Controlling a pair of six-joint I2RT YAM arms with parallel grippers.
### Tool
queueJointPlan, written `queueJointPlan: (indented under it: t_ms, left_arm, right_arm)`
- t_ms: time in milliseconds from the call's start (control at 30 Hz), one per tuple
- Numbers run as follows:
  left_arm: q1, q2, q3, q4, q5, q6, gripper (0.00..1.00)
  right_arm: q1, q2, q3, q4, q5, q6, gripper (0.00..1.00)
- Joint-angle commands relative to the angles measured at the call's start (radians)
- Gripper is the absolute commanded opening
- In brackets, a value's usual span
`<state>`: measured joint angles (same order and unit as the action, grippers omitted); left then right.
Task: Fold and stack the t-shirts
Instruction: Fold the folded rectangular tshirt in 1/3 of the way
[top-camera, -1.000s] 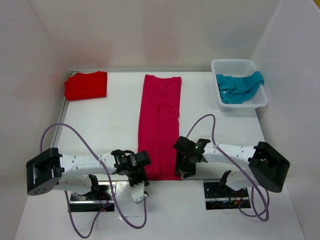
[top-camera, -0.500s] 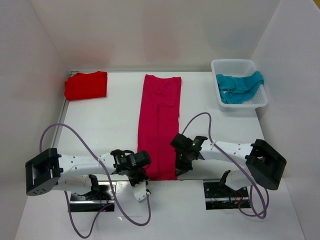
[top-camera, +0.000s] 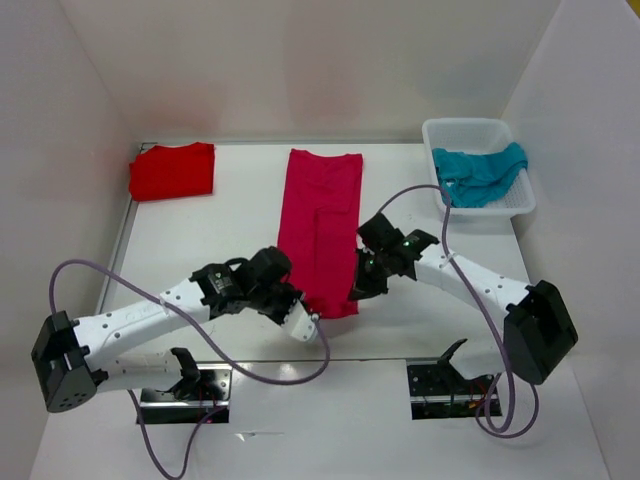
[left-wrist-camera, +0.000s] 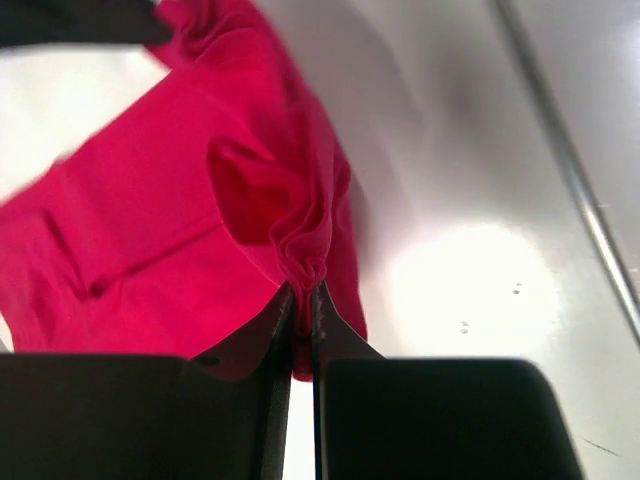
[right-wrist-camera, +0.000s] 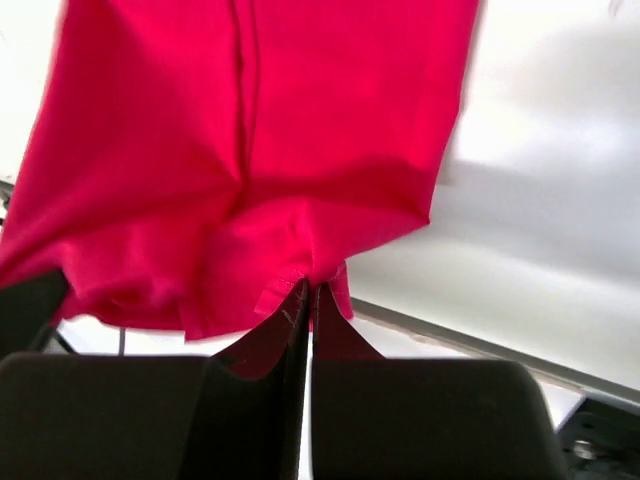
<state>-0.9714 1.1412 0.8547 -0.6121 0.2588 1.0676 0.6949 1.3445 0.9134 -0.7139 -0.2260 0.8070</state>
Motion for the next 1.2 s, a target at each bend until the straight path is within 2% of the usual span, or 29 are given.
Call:
queueJointPlan:
  t_ms: [0,167,333,400,500,633,767,1167]
  left_arm:
    - [0.1,0.038,0.069,-0.02,0.028,-0.08,0.01]
    - [0.252,0.153,0.136,0.041,0.028,-0.1,0.01]
    - [0.333,0.268,0.193,0.12,-0.002,-0.087,0.01]
    - [0.342,0.288,0.205,0.15,-0.023,-0.077,0.01]
    - [0.367,0.336,0.231,0.248,-0.052,-0.077,0.01]
    - [0.39,0.384,0.271,0.302,-0.052,-0.077,0.01]
    - [0.399,0.439,0.294,0.379,-0.062,-0.086,0.01]
    - [0.467,0.549,0.386,0.426,-0.095,-0.075,0.01]
  right_arm:
    - [-0.057,0.045,0.126,-0.054,-0.019,-0.149,0.0]
    - [-0.211,0.134,0.218,-0.018,-0.019,-0.233,0.0]
    - [-0.258,0.272,0.329,0.013,-0.041,-0.296,0.0]
    - [-0.299,0.336,0.367,0.022,-0.05,-0.312,0.0]
    - [-0.348,0.367,0.392,0.045,-0.05,-0.321,0.0]
    - [-0.396,0.398,0.456,0.066,-0.073,-0.321,0.0]
    - [-0.405,0.467,0.53,0.054,-0.085,-0.351,0.0]
    - [-0.433,0.582,0.677,0.042,-0.096,-0.361,0.0]
